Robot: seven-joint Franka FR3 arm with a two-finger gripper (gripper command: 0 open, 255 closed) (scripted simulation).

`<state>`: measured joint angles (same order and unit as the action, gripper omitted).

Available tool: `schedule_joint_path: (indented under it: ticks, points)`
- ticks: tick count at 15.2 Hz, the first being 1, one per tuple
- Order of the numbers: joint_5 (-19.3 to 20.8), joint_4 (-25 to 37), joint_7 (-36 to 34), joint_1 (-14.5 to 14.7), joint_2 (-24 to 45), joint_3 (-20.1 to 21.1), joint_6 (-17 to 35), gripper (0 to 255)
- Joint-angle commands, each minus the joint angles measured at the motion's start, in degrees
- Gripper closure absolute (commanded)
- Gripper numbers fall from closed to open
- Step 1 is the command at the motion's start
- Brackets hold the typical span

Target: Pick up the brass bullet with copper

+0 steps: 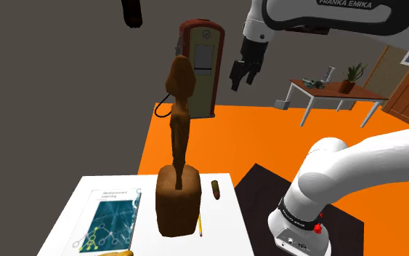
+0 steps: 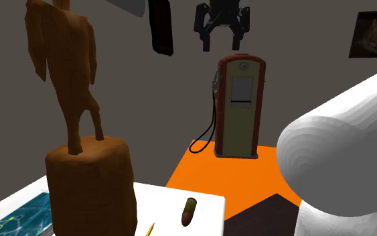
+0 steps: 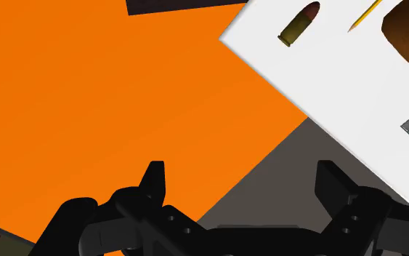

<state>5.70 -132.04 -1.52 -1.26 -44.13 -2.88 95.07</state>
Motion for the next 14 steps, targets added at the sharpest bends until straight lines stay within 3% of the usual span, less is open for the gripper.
schedule_joint_path:
  ticks: [1,14]
  points:
    - [0.0,0.0,0.0,0.0,0.0,0.0,0.0,0]
    - [-5.59,-26.02,-19.67,-2.25,-4.97,7.21,18.3,0]
